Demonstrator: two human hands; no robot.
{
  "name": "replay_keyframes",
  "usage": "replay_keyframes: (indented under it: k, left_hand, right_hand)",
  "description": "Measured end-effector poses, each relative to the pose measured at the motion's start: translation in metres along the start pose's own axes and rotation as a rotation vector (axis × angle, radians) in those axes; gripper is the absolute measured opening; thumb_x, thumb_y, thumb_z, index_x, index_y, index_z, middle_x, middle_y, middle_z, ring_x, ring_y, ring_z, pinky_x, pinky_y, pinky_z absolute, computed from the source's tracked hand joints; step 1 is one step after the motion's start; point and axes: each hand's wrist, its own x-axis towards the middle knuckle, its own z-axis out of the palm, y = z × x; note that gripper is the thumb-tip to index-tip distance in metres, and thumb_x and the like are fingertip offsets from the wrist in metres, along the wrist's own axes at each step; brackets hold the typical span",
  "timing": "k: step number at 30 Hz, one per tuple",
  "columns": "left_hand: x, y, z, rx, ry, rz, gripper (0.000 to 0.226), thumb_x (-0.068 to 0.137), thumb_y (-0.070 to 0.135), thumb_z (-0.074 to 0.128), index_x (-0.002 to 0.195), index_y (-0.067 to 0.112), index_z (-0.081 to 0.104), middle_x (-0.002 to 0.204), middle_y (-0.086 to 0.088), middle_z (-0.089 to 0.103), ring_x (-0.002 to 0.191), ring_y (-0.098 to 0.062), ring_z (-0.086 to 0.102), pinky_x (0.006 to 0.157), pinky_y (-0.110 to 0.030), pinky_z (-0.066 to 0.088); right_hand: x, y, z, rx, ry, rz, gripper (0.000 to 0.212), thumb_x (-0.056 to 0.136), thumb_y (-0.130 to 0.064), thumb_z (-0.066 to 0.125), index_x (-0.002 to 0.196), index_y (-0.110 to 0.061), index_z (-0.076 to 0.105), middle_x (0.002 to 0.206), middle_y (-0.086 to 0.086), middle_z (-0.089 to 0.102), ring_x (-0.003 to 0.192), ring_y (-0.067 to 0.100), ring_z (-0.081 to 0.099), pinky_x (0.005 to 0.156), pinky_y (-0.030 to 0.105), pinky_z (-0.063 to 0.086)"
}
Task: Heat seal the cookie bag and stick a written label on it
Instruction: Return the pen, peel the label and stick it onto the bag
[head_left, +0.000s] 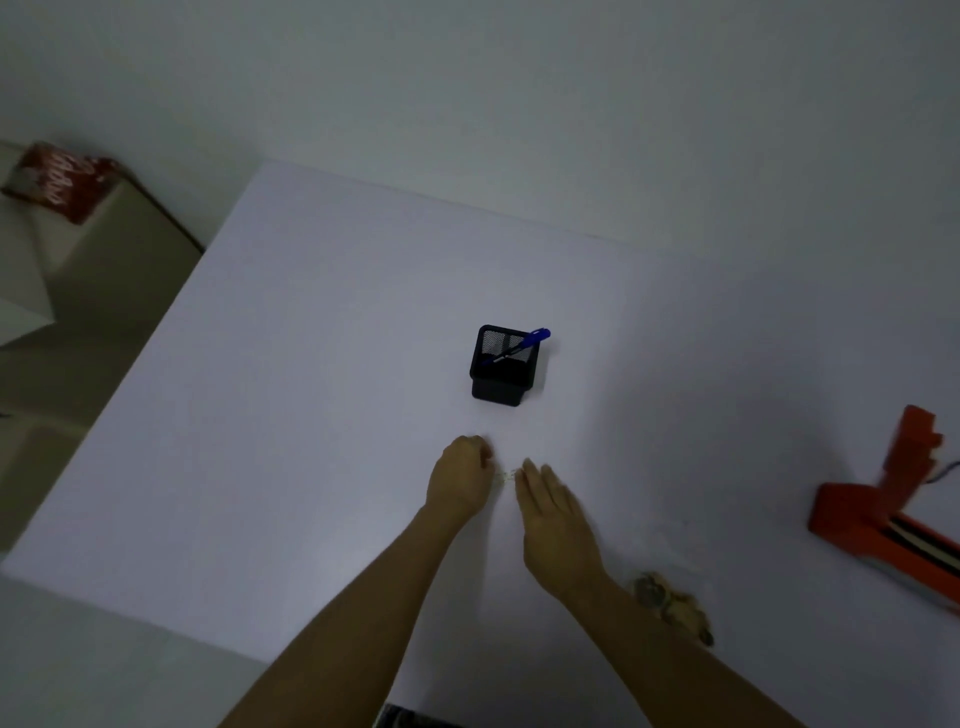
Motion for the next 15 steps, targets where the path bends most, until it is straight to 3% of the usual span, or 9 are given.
replay_keyframes:
  k: [3,8,13,15]
  left_hand:
    - [-0.006,0.004,0.010,0.099,-0.036,0.088,0.017,0.093,0.011,0.047,0.095,0.003,0.062,0.101,-0.014,0.061,0.090,-0.026,0.060,0.077,-0.031,0.049]
    - [-0.007,0.007,0.014,0.178,-0.053,0.119,0.027,0.091,0.022,0.058,0.112,0.004,0.057,0.110,-0.013,0.060,0.098,-0.027,0.058,0.081,-0.036,0.052]
    - [-0.004,0.013,0.016,0.102,-0.083,0.022,0.033,0.090,0.035,0.060,0.085,0.003,0.064,0.098,-0.015,0.059,0.087,-0.026,0.060,0.077,-0.035,0.052]
    - [-0.004,0.015,0.017,0.077,-0.092,-0.003,0.033,0.091,0.035,0.058,0.079,0.004,0.063,0.094,-0.016,0.061,0.086,-0.024,0.059,0.074,-0.032,0.049]
  right_hand:
    - [-0.001,-0.004,0.001,0.010,0.004,0.011,0.089,0.045,-0.002,0.081,0.131,-0.001,0.056,0.137,0.017,0.055,0.123,0.035,0.055,0.094,0.044,0.050]
    - [-0.002,-0.007,0.004,0.019,0.012,0.026,0.088,0.050,-0.003,0.079,0.134,0.000,0.052,0.141,0.018,0.051,0.127,0.037,0.050,0.099,0.045,0.042]
    - [-0.001,-0.002,0.010,0.090,0.010,0.034,0.087,0.049,-0.003,0.081,0.132,-0.001,0.054,0.140,0.016,0.052,0.126,0.036,0.052,0.097,0.046,0.046]
    - [-0.001,-0.001,0.006,0.127,0.018,0.003,0.083,0.061,-0.002,0.075,0.139,-0.001,0.045,0.149,0.016,0.040,0.134,0.037,0.042,0.106,0.047,0.037]
